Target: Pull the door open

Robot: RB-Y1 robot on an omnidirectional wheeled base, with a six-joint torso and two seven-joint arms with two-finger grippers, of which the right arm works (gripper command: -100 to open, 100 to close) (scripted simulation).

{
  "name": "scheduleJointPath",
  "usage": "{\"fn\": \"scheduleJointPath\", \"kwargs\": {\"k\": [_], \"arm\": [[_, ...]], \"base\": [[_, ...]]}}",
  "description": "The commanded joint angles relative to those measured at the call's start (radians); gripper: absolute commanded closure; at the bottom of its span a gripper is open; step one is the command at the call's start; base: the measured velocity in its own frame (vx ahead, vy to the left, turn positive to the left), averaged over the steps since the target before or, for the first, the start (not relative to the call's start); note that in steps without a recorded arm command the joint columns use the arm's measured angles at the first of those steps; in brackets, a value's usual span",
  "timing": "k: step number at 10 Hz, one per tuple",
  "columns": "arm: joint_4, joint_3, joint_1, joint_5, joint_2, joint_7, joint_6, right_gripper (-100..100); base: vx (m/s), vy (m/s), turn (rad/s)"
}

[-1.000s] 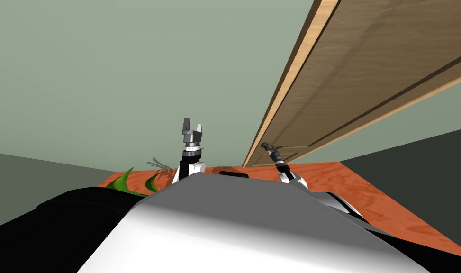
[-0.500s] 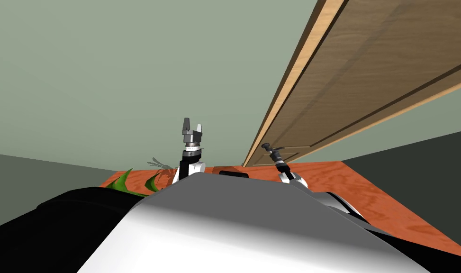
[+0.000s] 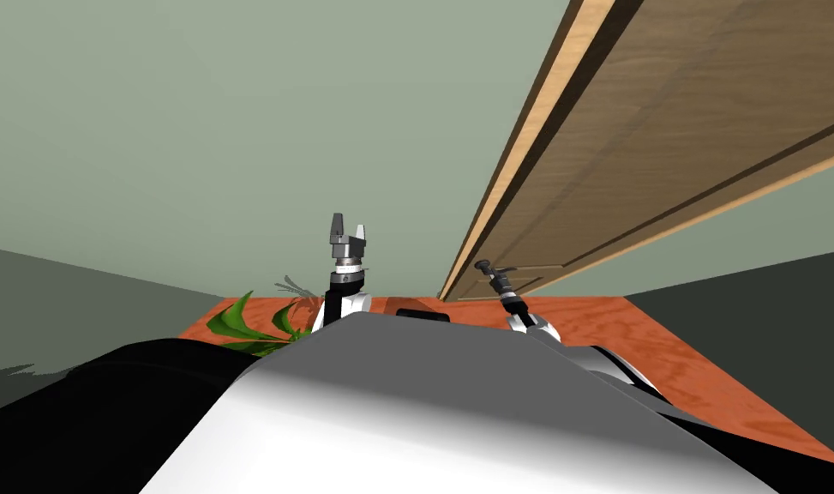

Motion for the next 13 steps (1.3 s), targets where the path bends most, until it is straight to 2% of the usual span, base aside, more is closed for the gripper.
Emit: {"fn": "scheduleJointPath", "kwargs": {"k": [1,2,4,6,8,9,10,11,12,13], "arm": [[-0.048,0.0,0.026,-0.001,-0.004,0.001,0.022,100],[-0.04,0.006,0.04,0.0,-0.019,-0.011,-0.008,100],[-0.034,0.011,0.05,0.001,-0.03,-0.019,-0.029,100],[-0.023,0.02,0.069,0.002,-0.051,-0.035,-0.071,100],[-0.023,0.02,0.069,0.002,-0.051,-0.035,-0.071,100],[-0.016,0.026,0.083,0.003,-0.066,-0.047,-0.101,100],[-0.015,0.027,0.085,0.003,-0.068,-0.048,-0.105,100],[-0.028,0.027,0.089,0.003,-0.063,-0.047,-0.087,100],[-0.02,0.03,0.099,0.002,-0.069,-0.052,-0.11,100],[-0.017,0.03,0.102,0.002,-0.071,-0.053,-0.116,100]], "base": [[-0.033,-0.013,-0.022],[-0.103,-0.063,0.199],[-0.152,-0.098,0.178],[-0.164,-0.099,0.198],[-0.103,-0.057,0.035],[-0.143,-0.072,0.204],[-0.16,-0.097,0.17],[-0.059,-0.035,0.031],[-0.12,-0.082,0.159],[-0.173,-0.094,0.199]]}}
